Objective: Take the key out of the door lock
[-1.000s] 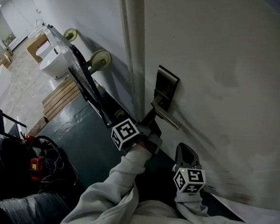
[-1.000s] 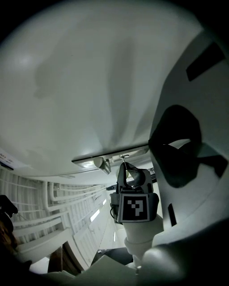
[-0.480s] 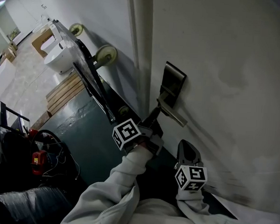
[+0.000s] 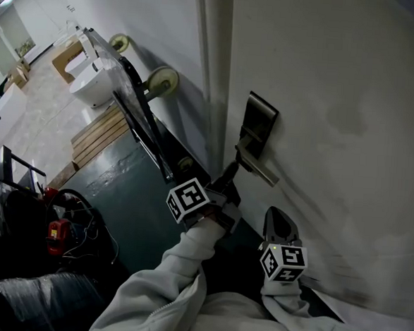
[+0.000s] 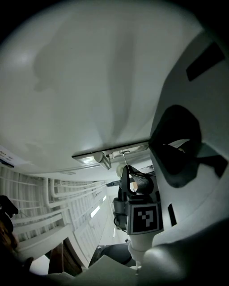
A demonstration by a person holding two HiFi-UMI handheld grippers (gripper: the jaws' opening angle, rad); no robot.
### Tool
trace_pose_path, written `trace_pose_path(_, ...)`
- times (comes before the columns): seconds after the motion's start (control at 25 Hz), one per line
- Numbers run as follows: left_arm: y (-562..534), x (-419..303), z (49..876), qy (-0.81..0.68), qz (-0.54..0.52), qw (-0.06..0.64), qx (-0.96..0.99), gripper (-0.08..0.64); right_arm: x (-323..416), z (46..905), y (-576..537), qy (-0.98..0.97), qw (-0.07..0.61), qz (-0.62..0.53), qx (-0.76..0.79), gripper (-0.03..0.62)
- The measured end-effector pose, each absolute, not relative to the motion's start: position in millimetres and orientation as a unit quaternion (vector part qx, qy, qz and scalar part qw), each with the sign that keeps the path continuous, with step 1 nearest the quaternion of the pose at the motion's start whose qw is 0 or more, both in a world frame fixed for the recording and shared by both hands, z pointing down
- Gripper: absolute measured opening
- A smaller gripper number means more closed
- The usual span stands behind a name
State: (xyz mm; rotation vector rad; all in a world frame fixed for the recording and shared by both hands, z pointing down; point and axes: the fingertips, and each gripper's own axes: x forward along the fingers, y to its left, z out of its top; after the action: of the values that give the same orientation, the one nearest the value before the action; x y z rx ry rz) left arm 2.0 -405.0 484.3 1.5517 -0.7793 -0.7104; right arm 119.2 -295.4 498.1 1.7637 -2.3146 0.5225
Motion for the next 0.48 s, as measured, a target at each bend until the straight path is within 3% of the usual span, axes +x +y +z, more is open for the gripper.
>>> trace_pose_path(0.48,-385,-20,490,-0.353,-0.298,0.576,0.674,0.026,110,495,-298,-0.791,0.089,0.17,0.581,0.052)
